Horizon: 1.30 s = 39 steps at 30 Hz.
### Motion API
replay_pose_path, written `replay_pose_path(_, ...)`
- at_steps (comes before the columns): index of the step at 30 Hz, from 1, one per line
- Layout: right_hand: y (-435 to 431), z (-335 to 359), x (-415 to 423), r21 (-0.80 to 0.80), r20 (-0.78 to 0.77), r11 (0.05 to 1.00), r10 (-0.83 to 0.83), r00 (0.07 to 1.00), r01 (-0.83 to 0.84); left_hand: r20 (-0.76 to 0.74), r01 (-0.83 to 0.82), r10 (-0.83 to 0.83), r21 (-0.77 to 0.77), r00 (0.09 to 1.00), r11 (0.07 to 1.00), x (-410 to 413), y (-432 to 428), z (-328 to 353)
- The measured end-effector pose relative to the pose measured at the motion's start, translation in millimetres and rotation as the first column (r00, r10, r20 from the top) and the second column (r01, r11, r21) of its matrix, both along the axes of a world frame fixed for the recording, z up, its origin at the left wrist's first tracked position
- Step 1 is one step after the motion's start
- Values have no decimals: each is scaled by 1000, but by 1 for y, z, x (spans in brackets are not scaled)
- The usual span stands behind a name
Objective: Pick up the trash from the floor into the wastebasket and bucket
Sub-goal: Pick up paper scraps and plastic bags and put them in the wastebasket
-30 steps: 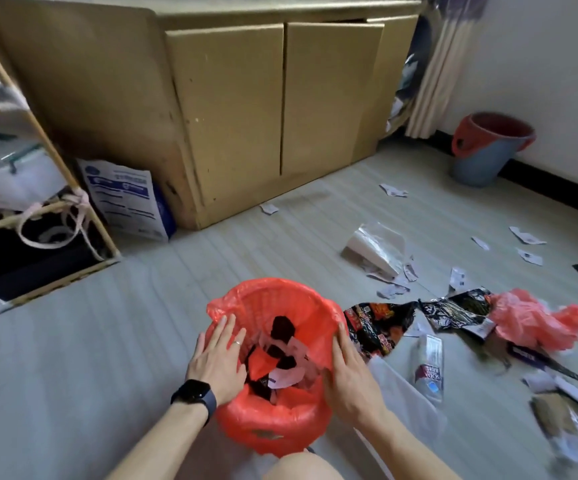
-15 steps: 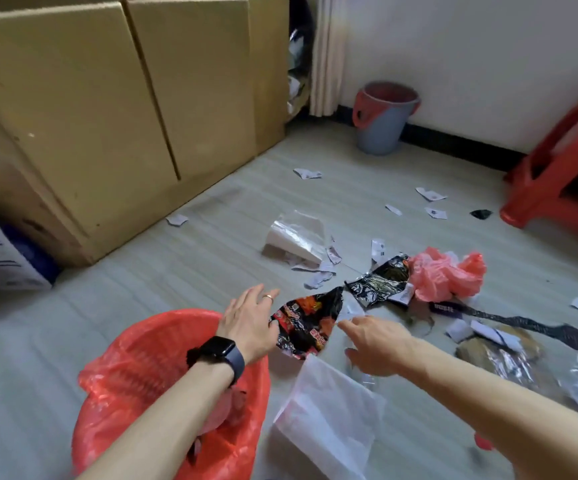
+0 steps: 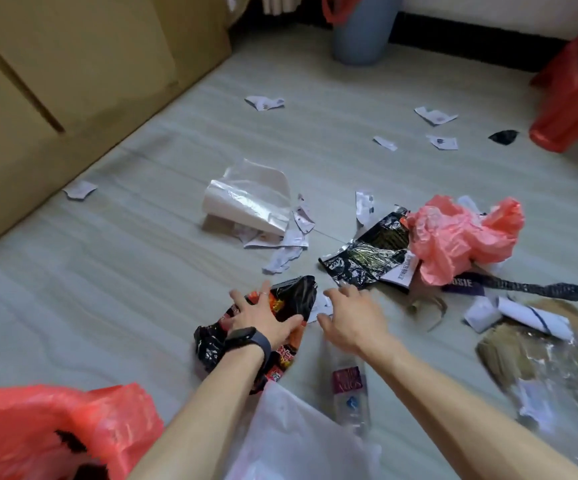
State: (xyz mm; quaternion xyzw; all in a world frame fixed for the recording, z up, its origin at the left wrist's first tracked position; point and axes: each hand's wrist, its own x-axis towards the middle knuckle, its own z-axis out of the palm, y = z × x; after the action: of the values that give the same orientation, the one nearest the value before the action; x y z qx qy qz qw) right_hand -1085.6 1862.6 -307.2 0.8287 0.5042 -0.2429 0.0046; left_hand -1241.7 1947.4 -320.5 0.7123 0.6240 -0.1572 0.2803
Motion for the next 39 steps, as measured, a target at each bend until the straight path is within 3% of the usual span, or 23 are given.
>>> replay_pose_path(3, 23, -26, -5, -64, 48, 998, -18, 999, 21, -21, 35, -35, 0, 999, 999, 5, -4, -24)
replay_pose_path(7, 31, -49, -5, -80, 65, 995, -62, 996, 67, 3, 58, -59, 162, 998, 985, -5, 7, -27)
replay_pose_path(11, 30, -58, -7, -14, -62, 989, -148, 987, 148, 145, -108, 74, 243, 987, 964, -24, 39, -5)
replay_pose_path(14, 25, -60, -11, 20, -48, 995, -101, 994, 102, 217, -144, 77, 313, 973, 939, -32, 50, 18)
replay_pose_path(18, 20, -32, -11, 150, -68, 979, -127, 990, 135, 317, -106, -29, 400, 948, 910, -38, 58, 57)
replay_pose_path(23, 11, 64, -18, 395, -164, 914, -28, 986, 92, 451, -84, -169, 488, 876, 869, -70, 56, 122)
replay_pose_path(27, -1, 150, -61, 498, -131, 859, 208, 969, -117, 473, -98, -240, 585, 848, 805, -126, 41, 183)
replay_pose_path(31, -13, 207, -131, 506, -78, 787, 449, 890, -353, 442, -134, -226, 648, 868, 750, -197, 19, 234)
replay_pose_path(35, -35, 241, -218, 431, 50, 673, 647, 761, -601, 412, -203, -142, 685, 900, 700, -285, -20, 272)
replay_pose_path(39, -56, 233, -271, 282, 157, 535, 793, 588, -797, 406, -235, -75, 660, 911, 713, -335, -61, 288)
